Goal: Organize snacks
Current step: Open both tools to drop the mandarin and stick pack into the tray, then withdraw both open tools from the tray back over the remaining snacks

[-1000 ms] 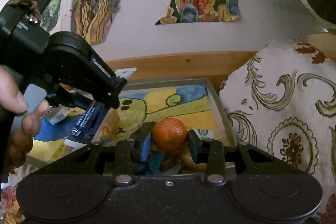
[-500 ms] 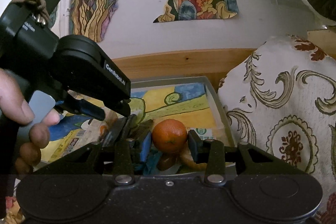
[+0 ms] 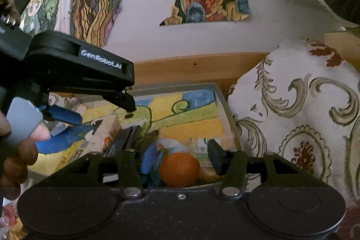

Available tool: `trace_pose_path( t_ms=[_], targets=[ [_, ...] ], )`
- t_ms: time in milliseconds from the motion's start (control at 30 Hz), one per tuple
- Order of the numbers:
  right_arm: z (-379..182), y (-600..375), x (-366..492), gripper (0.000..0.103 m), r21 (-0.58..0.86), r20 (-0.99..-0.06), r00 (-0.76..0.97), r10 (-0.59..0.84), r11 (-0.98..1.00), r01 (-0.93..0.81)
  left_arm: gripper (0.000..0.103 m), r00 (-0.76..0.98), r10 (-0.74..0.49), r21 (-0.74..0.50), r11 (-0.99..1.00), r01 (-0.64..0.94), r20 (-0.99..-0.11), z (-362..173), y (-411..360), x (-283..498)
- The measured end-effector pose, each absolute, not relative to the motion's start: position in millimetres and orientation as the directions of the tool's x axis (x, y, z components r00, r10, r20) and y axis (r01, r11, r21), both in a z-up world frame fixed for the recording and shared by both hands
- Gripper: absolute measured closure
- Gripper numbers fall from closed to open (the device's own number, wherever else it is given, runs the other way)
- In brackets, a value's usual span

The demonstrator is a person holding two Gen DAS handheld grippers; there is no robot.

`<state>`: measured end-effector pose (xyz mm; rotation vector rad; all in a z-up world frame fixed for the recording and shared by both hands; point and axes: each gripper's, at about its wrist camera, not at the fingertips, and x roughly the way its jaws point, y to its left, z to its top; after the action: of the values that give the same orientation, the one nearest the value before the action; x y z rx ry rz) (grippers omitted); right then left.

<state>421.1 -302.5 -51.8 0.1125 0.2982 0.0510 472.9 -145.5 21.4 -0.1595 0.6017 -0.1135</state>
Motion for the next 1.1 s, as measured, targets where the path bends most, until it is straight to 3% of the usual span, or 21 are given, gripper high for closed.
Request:
trace_pose_path(
  t_ms=[200, 567, 1100],
  targets=[
    [-26.9, -307.7, 399.6, 0.027, 0.137, -0.242, 0.968, 0.062, 0.99, -0.029, 0.001, 0.85, -0.117, -0.17, 0.985, 0.033, -0.514, 38.6, -137.3, 449.7],
    [14.1, -306.1, 345.7, 0.002, 0.117, -0.185, 0.98, 0.069, 0.992, -0.048, 0.0, 0.878, -0.062, -0.213, 0.976, -0.046, -0.474, 71.9, -114.0, 396.6],
    [33.6, -292.4, 266.8, 0.001, 0.102, -0.138, 0.987, 0.08, 0.993, -0.066, 0.0, 0.893, -0.025, -0.227, 0.97, -0.087, -0.45, 90.6, -75.0, 310.1]
  ],
)
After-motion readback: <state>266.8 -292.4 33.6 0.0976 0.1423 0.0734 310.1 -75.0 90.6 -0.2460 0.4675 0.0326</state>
